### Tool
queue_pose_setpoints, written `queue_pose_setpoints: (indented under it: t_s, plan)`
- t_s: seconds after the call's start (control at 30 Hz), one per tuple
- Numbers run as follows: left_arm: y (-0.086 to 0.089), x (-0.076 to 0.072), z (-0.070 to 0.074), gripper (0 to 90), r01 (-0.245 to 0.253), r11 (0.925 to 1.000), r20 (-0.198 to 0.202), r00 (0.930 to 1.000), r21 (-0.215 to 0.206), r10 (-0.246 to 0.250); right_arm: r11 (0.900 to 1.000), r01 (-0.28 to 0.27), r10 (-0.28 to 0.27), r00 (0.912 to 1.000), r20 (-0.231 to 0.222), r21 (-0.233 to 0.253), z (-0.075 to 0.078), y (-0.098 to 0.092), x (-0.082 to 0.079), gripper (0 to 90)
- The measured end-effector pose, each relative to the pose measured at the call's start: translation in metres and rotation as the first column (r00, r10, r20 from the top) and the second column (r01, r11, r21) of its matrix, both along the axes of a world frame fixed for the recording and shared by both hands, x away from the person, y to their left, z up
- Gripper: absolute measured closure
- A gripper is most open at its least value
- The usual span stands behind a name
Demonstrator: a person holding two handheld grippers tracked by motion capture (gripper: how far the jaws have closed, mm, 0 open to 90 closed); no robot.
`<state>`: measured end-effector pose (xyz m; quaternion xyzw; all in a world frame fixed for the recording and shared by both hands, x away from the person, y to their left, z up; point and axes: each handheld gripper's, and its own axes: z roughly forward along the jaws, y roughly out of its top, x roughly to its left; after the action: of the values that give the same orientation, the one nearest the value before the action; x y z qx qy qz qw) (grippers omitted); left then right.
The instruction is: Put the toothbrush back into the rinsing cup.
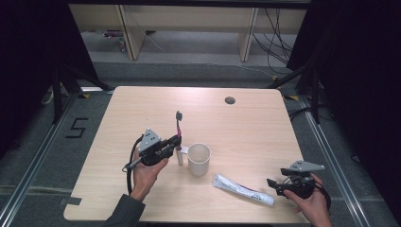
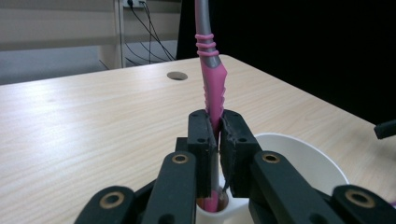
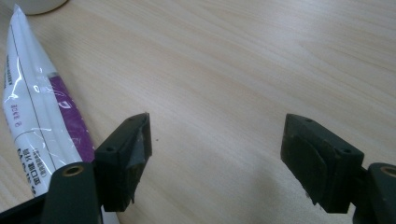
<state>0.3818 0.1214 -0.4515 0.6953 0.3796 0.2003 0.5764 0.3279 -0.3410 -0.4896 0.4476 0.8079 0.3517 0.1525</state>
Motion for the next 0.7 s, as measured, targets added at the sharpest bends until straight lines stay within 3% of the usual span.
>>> queue_pose_setpoints:
  t_s: [0.27, 0.7]
  plan:
    - [-0.003, -0.001, -0.007, 82.1, 0.016, 0.9992, -0.033, 0.9994, 0.038, -0.015, 1.000, -0.001, 0.001, 1.0000, 0.000, -0.006, 0.000, 0.000, 0.000, 25.4]
    - [-0.003, -0.002, -0.012, 80.6, 0.021, 0.9988, -0.058, 0.9981, 0.044, -0.018, 1.000, -0.006, 0.006, 1.0000, 0.000, 0.002, 0.000, 0.000, 0.000, 25.4]
